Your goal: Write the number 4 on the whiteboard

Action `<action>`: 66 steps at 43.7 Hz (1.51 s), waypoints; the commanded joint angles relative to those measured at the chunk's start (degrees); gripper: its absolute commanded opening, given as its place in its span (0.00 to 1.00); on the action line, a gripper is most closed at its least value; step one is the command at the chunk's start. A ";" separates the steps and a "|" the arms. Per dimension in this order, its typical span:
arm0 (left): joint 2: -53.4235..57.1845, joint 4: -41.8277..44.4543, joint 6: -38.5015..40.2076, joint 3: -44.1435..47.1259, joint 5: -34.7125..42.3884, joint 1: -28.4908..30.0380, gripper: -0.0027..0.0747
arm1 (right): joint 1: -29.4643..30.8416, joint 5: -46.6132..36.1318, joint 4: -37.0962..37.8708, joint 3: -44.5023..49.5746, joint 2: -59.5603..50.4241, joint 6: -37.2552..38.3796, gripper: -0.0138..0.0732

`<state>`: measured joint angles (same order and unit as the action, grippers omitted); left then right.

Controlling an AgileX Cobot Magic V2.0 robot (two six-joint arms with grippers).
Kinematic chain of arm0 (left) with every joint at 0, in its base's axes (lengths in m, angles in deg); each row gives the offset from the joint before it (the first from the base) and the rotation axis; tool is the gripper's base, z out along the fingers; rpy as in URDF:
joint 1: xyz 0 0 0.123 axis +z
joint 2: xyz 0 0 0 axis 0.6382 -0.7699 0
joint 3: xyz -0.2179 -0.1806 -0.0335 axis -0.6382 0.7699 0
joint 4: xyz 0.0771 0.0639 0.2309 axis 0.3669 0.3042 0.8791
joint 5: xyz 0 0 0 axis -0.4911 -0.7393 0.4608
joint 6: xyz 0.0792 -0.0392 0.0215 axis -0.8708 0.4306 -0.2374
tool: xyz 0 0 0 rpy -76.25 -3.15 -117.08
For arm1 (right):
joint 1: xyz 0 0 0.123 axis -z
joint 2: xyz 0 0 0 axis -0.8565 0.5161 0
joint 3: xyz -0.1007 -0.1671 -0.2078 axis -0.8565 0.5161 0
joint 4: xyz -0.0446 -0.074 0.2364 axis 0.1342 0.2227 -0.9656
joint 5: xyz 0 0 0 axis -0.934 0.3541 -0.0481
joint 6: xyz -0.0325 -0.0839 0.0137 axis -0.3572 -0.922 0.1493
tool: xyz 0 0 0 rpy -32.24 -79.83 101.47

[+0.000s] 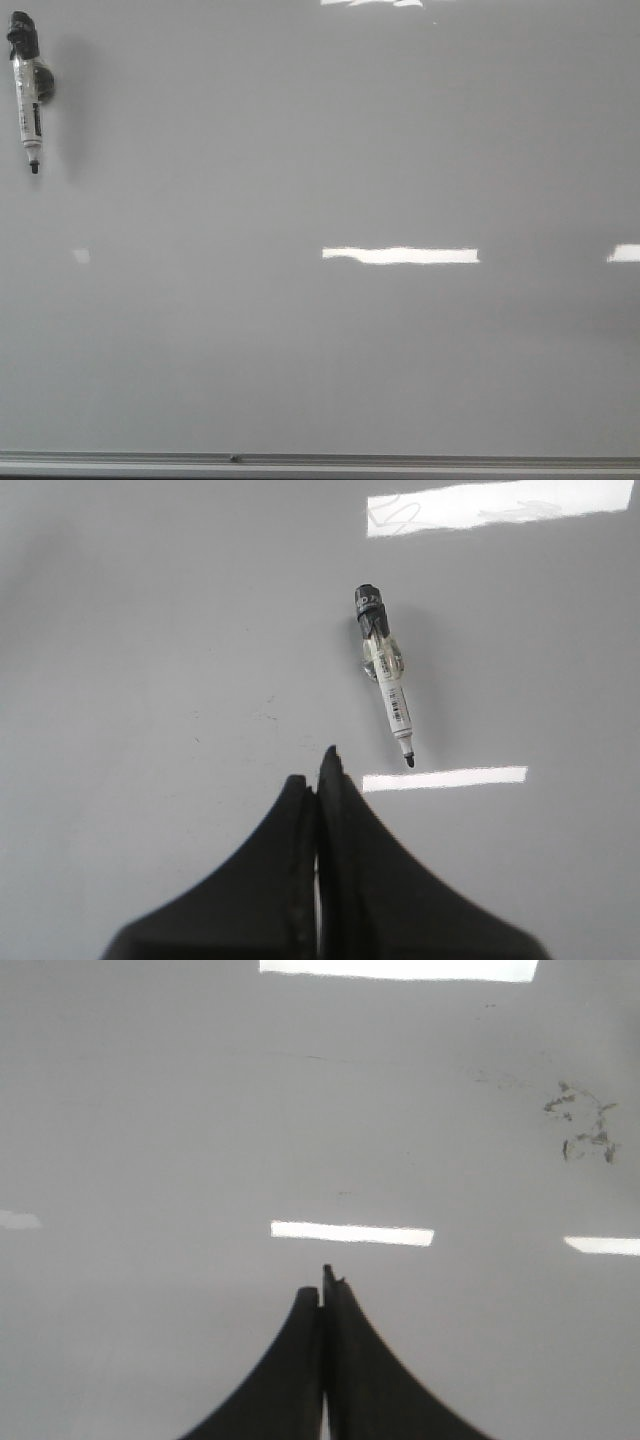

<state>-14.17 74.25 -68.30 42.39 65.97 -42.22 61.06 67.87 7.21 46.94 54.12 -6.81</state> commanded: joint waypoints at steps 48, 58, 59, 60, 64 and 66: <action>0.75 -3.17 0.00 -4.59 8.17 -0.38 0.01 | 0.19 -1.29 -0.15 -6.58 -1.18 0.03 0.08; -2.52 -3.17 0.00 -19.27 -2.65 -0.38 0.01 | 0.19 10.74 -0.15 -20.60 2.34 0.03 0.08; -3.32 -3.17 0.00 -20.85 -4.01 -0.38 0.01 | 0.19 12.01 -0.15 -22.16 3.18 0.03 0.08; -4.20 -3.17 0.00 -22.98 -5.79 -0.38 0.01 | 0.19 13.36 -0.15 -23.69 4.08 0.03 0.08; -8.64 -3.17 0.00 -29.94 -11.72 -0.38 0.01 | 0.19 18.97 -0.15 -30.25 8.98 0.03 0.08; -11.28 -3.17 -0.11 -32.97 -14.33 -0.38 0.01 | 0.19 20.98 -0.15 -33.41 11.24 0.03 0.08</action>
<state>-20.22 71.66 -68.30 16.60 53.33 -42.22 61.06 88.62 7.21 20.08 60.72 -6.81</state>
